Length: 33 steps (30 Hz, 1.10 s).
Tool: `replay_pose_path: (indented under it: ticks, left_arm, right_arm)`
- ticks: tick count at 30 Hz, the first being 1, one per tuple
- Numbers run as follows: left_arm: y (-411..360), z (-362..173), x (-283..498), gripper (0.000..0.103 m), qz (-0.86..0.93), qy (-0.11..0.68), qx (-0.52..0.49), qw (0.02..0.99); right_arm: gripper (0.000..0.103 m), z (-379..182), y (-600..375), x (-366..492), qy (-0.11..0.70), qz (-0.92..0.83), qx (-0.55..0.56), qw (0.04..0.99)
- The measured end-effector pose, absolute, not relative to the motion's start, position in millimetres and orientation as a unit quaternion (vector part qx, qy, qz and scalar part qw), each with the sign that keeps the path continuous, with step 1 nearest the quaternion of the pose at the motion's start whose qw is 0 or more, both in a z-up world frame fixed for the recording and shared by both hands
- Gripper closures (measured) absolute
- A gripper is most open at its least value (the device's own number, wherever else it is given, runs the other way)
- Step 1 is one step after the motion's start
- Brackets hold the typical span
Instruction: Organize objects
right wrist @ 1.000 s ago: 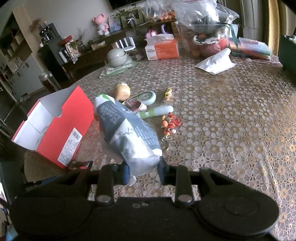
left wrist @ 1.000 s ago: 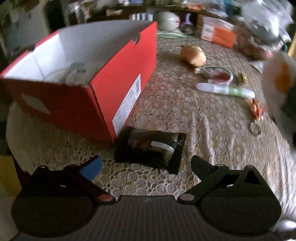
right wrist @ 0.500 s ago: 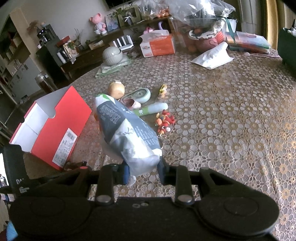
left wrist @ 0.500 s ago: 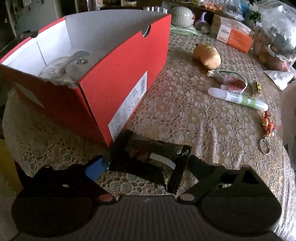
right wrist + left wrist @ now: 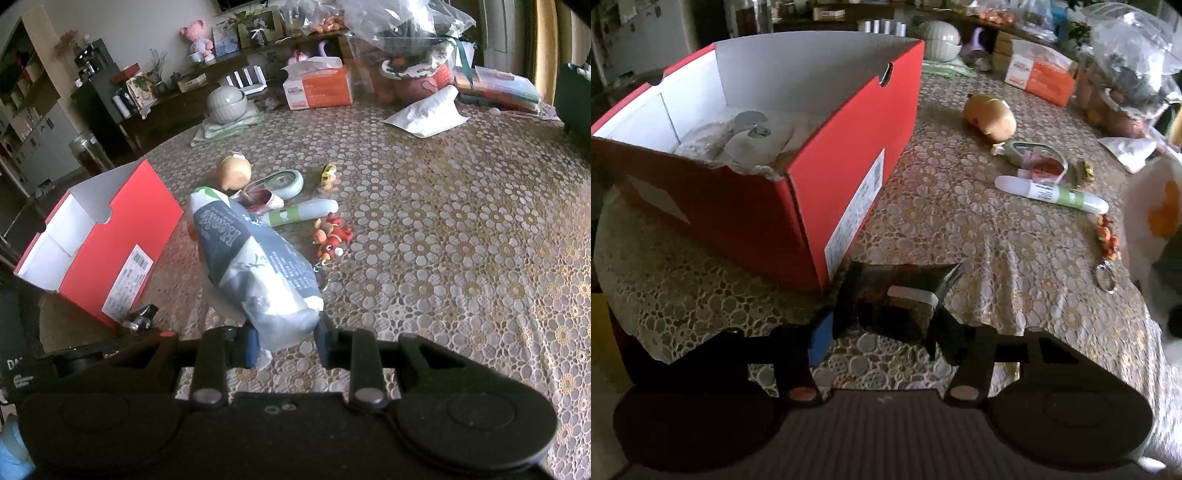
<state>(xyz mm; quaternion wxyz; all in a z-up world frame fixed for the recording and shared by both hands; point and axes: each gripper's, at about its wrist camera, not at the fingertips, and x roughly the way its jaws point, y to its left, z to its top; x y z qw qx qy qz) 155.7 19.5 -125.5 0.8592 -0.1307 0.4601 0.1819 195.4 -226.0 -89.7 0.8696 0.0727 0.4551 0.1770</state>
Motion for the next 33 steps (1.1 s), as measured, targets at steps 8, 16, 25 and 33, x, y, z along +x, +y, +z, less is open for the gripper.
replay_pose_path:
  ticks: [8,16,25,33]
  left_arm:
    - [24.8,-123.2,133.9,0.053,0.121,0.447,-0.122,0.878]
    - [31.8,-112.8,108.6,0.059,0.068,0.419,-0.121,0.897]
    - [28.7,-115.0,108.2,0.071,0.037,0.409,-0.086,0.908]
    - [26.8,-112.7,103.5,0.077,0.021,0.39,-0.071,0.918]
  right_arm:
    - [0.074,-83.0,-215.4,187.5,0.454,0.174,0.055,0.872]
    - [0.074,-76.5,-200.3,180.3,0.45,0.174,0.035,0.875]
    - [0.074,-74.8,-185.8,179.6,0.451,0.164,0.019,0.877]
    - [0.074,-72.1,-178.7,179.7,0.448,0.163,0.008,0.879]
